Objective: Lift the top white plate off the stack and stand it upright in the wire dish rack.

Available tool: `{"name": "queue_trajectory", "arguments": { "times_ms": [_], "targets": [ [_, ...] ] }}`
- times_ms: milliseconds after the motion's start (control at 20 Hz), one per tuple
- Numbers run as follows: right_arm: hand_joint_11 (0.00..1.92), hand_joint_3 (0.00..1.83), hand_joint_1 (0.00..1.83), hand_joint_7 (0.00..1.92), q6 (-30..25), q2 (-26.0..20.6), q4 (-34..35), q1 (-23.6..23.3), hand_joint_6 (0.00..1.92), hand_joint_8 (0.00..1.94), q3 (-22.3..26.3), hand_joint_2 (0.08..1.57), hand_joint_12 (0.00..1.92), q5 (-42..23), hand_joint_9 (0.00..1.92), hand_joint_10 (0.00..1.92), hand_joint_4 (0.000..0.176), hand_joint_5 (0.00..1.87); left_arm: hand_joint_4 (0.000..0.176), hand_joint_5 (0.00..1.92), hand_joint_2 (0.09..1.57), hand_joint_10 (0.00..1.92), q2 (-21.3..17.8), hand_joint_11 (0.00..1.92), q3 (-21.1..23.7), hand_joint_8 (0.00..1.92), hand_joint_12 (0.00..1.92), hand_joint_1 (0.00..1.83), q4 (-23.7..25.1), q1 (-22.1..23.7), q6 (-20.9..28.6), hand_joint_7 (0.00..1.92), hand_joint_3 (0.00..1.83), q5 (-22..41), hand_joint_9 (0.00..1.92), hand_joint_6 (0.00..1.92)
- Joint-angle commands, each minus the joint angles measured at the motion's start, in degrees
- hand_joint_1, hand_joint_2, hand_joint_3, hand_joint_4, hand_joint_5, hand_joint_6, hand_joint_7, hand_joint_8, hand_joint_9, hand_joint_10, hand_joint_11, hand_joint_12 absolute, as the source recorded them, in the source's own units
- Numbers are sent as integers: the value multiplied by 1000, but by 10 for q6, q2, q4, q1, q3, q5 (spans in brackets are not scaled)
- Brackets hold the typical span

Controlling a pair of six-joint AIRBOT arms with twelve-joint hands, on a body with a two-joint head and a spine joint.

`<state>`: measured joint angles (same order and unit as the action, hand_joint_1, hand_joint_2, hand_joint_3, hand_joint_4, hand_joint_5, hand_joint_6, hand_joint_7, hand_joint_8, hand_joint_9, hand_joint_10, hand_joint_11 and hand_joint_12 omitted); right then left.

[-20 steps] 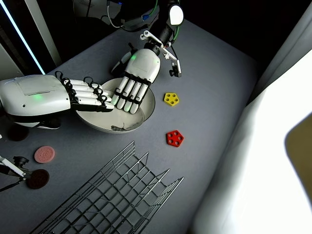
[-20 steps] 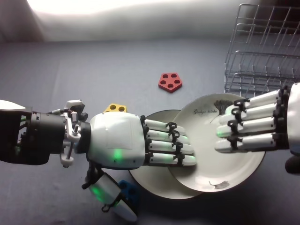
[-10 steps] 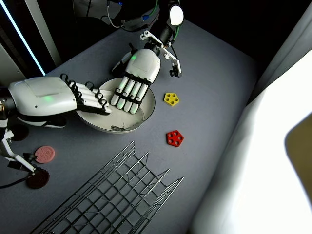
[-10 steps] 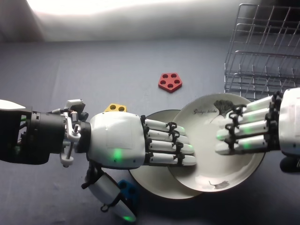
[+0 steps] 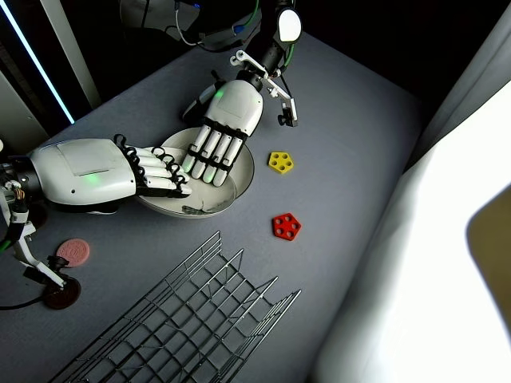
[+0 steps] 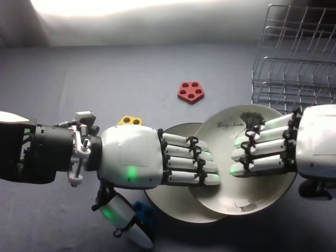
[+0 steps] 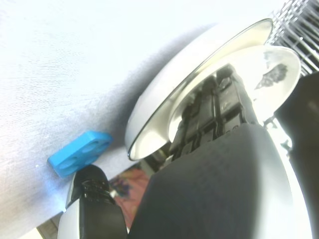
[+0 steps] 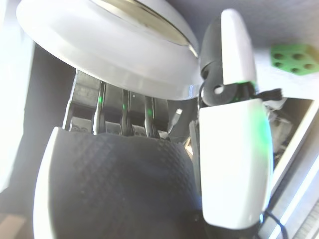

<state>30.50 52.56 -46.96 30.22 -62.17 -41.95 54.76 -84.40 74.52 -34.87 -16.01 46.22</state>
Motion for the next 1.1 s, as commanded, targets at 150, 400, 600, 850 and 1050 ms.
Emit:
{"name": "queue_trajectory", "arguments": {
  "times_ms": [150, 400, 600, 850, 1050],
  "targets": [
    [551, 0, 1277, 453, 27, 0, 39, -1, 9, 8, -2, 963, 88, -49, 453, 11, 0, 493, 0, 80, 965, 8, 9, 99, 0, 6, 6, 120, 15, 1, 0, 115, 0, -29, 112, 4],
    [582, 0, 1340, 476, 27, 12, 54, 5, 19, 12, -16, 966, 99, -53, 486, 13, 0, 563, 0, 77, 963, 2, 11, 105, -4, 0, 8, 129, 14, 2, 0, 104, 0, -28, 107, 1],
    [742, 3, 1425, 682, 27, 30, 84, 5, 4, 5, -35, 1047, 130, -47, 690, 9, 0, 725, 0, 73, 963, 4, 12, 100, -4, 5, 6, 133, 12, 2, 0, 119, 0, -28, 114, 0],
    [1025, 0, 1498, 1039, 27, 41, 92, -1, 1064, 620, -39, 1071, 1305, -39, 1005, 885, 0, 907, 0, 54, 963, 0, 12, 89, -6, 0, 1, 137, 11, 2, 0, 100, 2, -28, 104, 0],
    [1096, 1, 1500, 1202, 27, 40, 93, -2, 900, 367, -33, 1024, 1180, -39, 1110, 702, 0, 1034, 0, 81, 958, 12, 12, 120, -6, 13, 14, 148, 10, 2, 0, 137, 0, -28, 137, 10]
  ]
}}
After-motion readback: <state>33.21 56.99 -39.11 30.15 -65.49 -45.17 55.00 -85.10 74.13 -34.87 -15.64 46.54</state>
